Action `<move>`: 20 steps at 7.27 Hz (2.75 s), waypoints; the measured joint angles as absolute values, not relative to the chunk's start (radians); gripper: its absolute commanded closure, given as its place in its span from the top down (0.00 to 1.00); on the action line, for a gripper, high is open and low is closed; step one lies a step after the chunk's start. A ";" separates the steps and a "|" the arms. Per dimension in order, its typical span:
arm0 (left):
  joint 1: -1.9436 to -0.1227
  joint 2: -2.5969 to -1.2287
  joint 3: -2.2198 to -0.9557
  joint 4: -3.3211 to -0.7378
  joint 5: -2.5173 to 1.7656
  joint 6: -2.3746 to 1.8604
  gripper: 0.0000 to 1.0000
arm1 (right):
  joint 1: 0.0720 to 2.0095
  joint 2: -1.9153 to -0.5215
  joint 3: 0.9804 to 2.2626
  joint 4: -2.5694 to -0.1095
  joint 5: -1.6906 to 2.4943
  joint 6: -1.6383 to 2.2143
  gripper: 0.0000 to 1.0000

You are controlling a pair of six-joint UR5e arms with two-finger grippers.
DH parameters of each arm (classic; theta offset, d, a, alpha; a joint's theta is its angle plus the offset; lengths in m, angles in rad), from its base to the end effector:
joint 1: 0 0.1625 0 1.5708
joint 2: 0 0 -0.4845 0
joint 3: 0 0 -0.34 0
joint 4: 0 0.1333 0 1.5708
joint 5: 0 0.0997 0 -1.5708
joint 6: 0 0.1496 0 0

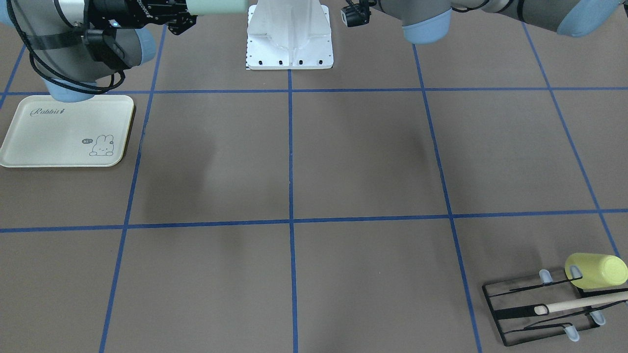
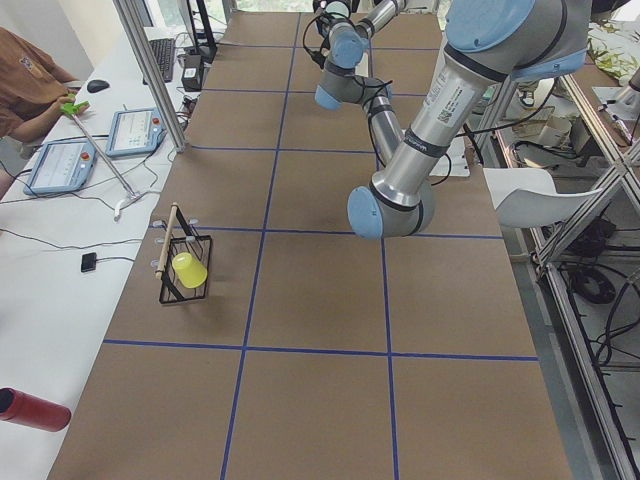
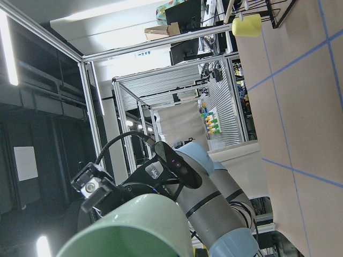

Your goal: Left arm grabs green cup and hands to right arm on tray

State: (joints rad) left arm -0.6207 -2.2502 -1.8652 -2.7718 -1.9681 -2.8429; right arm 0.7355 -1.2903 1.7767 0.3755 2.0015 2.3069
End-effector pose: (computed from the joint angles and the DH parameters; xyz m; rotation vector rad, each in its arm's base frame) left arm 0.4056 -0.3827 0.0978 -0.9190 1.9986 -0.6742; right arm -0.2843 -0.3528 0.3010 -0.1896 -2.3330 0.2012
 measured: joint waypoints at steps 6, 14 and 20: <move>-0.733 -2.219 -1.846 -2.568 -2.078 -2.590 1.00 | 0.988 -1.578 1.725 0.067 2.332 2.016 0.00; -0.741 -2.220 -1.809 -2.419 -2.074 -2.440 1.00 | 0.986 -1.883 1.730 -0.552 2.318 1.041 0.00; -0.741 -2.220 -1.803 -2.419 -2.073 -2.439 1.00 | 0.931 -1.930 1.735 -0.604 2.281 1.009 0.00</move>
State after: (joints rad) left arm -0.7409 -2.2201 -1.8026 -2.4191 -2.0725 -2.4390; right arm 0.9312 -1.9300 1.7347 -0.6036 2.2812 1.0090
